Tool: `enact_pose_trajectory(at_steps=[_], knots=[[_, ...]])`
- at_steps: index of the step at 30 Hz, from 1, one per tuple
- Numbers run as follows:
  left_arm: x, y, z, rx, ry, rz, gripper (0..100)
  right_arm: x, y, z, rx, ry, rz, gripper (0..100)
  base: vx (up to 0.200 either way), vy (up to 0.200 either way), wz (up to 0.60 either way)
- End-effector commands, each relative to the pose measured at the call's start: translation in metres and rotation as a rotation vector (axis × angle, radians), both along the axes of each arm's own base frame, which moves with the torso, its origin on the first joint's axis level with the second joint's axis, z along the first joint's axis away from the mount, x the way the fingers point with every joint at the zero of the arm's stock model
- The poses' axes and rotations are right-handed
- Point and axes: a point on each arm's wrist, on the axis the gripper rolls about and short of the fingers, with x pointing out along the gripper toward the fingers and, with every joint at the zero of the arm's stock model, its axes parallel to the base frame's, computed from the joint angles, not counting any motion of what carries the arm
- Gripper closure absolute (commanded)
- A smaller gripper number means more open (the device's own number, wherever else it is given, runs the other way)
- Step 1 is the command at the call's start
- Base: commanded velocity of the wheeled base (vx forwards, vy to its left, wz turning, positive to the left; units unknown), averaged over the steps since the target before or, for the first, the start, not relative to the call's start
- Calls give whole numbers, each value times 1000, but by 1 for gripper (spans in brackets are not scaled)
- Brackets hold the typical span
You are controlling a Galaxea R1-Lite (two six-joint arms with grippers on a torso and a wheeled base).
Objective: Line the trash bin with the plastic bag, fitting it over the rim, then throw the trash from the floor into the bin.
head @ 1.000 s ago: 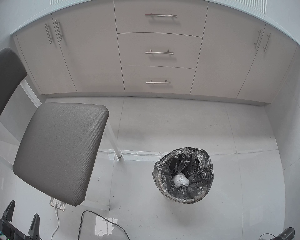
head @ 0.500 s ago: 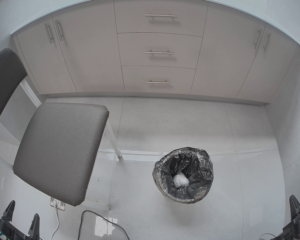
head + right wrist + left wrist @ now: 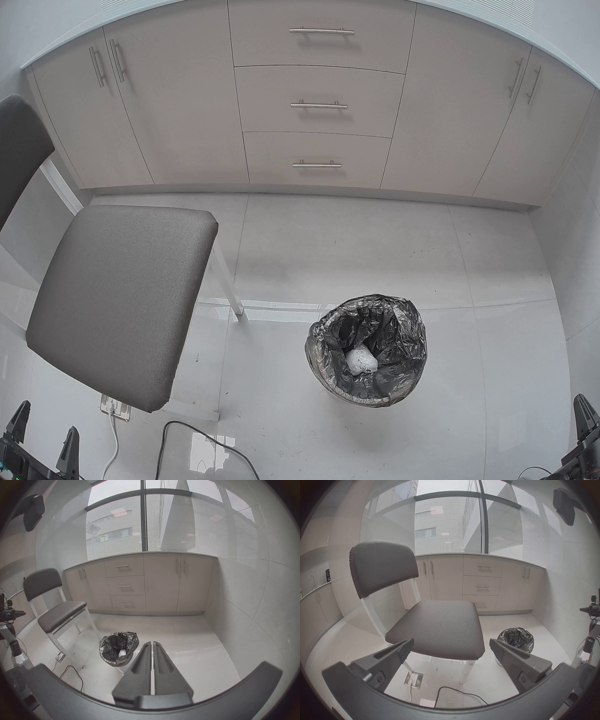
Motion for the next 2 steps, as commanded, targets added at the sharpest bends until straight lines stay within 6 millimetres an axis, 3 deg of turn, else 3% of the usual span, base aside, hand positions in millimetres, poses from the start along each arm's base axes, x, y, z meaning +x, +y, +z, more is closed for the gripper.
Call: enact_pose_trajectory(at_steps=[1,2], knots=[[0,0,-4,0,-3,0,0,0,0,-5,1,4,2,100,0,0,0],[0,0,-4,0,-3,0,0,0,0,-5,-1,4,0,100,0,0,0]])
